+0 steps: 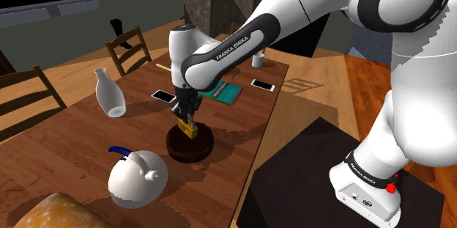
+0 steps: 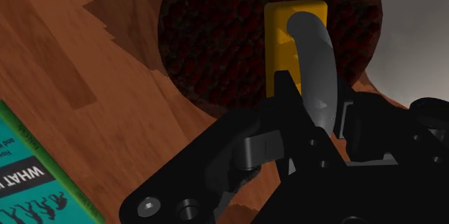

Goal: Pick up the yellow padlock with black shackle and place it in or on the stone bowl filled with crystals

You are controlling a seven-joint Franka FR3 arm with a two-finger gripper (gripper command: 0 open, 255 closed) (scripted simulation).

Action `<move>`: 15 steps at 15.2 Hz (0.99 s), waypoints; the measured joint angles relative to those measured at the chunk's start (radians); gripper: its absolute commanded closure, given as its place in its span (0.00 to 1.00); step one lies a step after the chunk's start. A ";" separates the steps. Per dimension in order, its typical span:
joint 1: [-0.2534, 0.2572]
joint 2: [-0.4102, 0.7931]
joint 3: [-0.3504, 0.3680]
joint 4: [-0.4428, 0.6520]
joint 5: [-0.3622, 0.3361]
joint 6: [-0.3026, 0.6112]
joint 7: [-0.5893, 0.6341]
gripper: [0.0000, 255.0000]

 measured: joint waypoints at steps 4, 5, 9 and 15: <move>0.005 0.033 -0.004 -0.002 -0.006 0.035 0.005 1.00; 0.005 0.036 -0.004 -0.002 -0.007 0.038 0.005 1.00; 0.006 0.038 -0.004 -0.001 -0.007 0.041 0.005 1.00; 0.006 0.040 -0.004 0.000 -0.008 0.041 0.006 0.00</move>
